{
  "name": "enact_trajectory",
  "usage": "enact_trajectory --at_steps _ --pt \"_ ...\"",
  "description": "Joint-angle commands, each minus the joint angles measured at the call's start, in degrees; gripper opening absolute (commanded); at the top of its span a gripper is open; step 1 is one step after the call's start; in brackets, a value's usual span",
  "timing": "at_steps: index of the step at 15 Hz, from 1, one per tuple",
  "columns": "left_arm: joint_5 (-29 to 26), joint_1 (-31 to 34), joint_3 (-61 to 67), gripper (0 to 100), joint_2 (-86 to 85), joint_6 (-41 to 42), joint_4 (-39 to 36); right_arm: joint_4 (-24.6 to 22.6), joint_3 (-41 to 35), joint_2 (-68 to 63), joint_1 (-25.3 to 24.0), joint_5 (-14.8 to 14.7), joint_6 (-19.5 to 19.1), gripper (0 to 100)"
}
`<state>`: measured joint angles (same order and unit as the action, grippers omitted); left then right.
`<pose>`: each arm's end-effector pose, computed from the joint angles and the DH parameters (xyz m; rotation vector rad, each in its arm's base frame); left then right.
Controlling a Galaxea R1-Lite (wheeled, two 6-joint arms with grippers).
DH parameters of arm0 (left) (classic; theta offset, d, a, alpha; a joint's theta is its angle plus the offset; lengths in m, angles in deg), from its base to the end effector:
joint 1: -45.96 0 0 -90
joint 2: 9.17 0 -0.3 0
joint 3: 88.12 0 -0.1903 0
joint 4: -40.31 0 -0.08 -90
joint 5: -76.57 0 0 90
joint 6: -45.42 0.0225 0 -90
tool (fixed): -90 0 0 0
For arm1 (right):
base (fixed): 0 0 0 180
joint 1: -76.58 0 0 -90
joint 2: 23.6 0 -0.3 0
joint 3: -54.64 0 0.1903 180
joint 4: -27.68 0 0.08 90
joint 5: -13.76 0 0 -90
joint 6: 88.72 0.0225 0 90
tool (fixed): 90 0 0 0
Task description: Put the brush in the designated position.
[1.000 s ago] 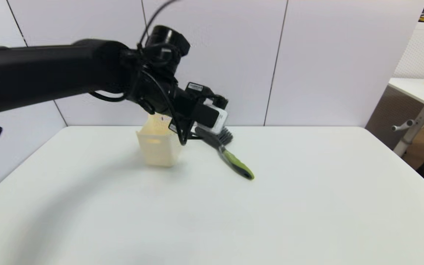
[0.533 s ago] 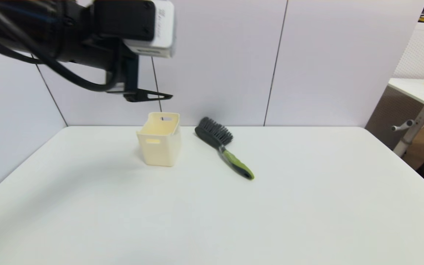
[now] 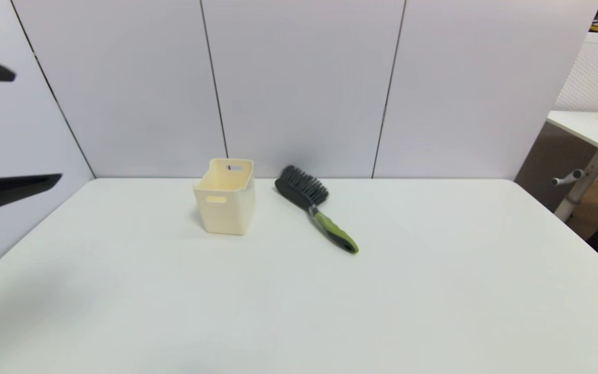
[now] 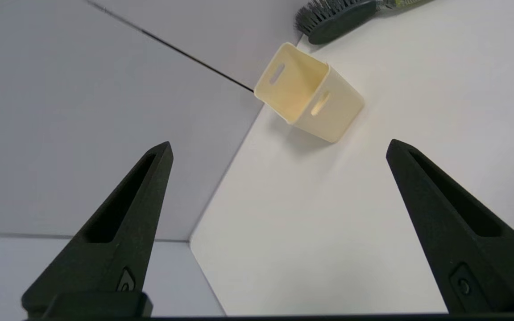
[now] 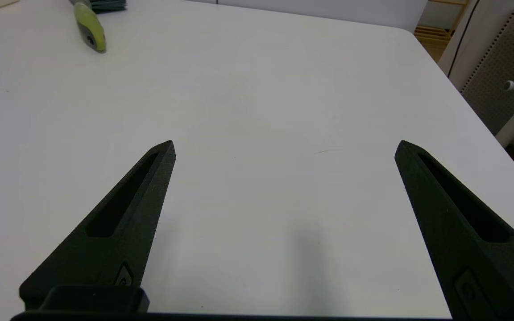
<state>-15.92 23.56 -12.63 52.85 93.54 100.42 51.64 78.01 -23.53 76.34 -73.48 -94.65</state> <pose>0.0895 -0.0380 0.3625 0.8733 0.1065 -0.5353 -0.0229 0.0010 0.0744 -0.1033 0.0064 0.0528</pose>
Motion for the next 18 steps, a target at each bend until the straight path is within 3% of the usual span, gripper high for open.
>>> enact_trajectory --at_steps 1,9,13,15,18 --pt "0.3 4.8 19.2 100 -24.6 -16.7 0.0 0.0 -0.1 -0.1 0.0 0.1 -0.1 100" --pt "0.0 14.1 43.4 100 -45.8 -28.1 -8.2 0.0 -0.1 0.1 0.0 0.1 -0.1 100" --pt "-0.1 17.7 45.4 100 -45.8 -28.7 -11.2 0.0 -0.1 0.1 0.0 0.1 -0.1 100" --pt "-1.7 23.3 46.9 100 -48.6 -28.9 -11.2 0.0 -0.1 -0.1 0.0 0.1 -0.1 100" --pt "-1.8 23.0 57.4 100 -58.7 -31.3 -12.7 0.0 -0.1 -0.1 0.0 0.1 -0.1 100"
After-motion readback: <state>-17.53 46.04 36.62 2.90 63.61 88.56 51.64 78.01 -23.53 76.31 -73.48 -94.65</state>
